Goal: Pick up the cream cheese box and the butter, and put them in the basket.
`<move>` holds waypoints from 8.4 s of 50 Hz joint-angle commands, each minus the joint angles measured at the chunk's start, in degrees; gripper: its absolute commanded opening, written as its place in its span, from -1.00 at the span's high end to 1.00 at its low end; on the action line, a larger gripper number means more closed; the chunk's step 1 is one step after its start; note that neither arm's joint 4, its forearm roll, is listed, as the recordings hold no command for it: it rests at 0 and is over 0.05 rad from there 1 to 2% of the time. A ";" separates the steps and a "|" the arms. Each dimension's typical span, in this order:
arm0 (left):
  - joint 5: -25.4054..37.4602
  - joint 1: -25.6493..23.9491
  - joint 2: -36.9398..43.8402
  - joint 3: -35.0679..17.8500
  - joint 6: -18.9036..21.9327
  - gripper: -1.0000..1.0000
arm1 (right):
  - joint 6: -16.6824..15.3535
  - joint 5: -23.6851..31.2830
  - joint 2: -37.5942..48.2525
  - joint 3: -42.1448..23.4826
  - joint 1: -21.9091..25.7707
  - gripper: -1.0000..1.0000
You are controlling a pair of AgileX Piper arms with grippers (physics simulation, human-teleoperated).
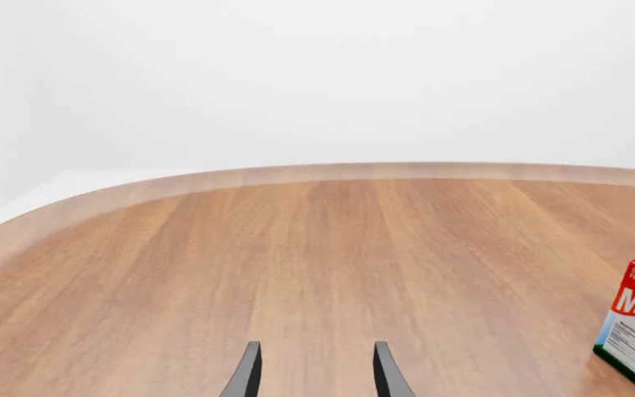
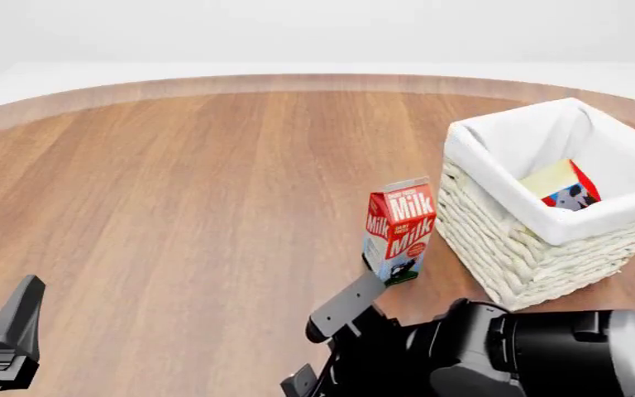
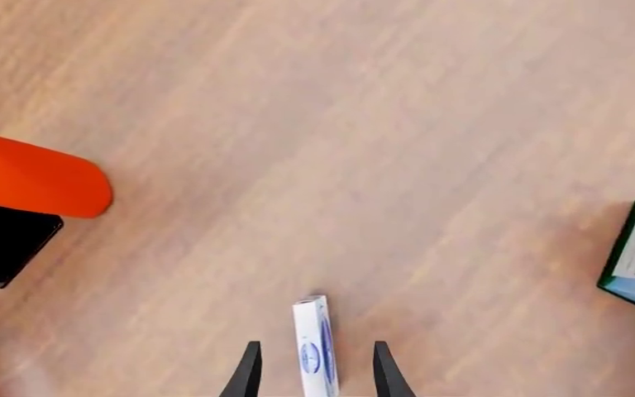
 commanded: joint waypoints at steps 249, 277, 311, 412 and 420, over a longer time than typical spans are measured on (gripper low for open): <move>0.00 0.00 0.00 0.00 0.00 -1.00 | -18.34 33.53 -41.70 -26.13 -31.40 1.00; 0.00 0.00 0.00 0.00 0.00 -1.00 | -16.10 31.79 -39.94 -25.39 -45.29 1.00; 0.00 0.00 0.00 0.00 0.00 -1.00 | -15.69 25.18 -35.29 -19.56 -54.61 1.00; 0.00 0.00 0.00 0.00 0.00 -1.00 | -16.69 11.29 -20.34 -14.73 -60.95 1.00; 0.00 0.00 0.00 0.00 0.00 -1.00 | -16.88 10.79 -19.47 -15.05 -61.43 1.00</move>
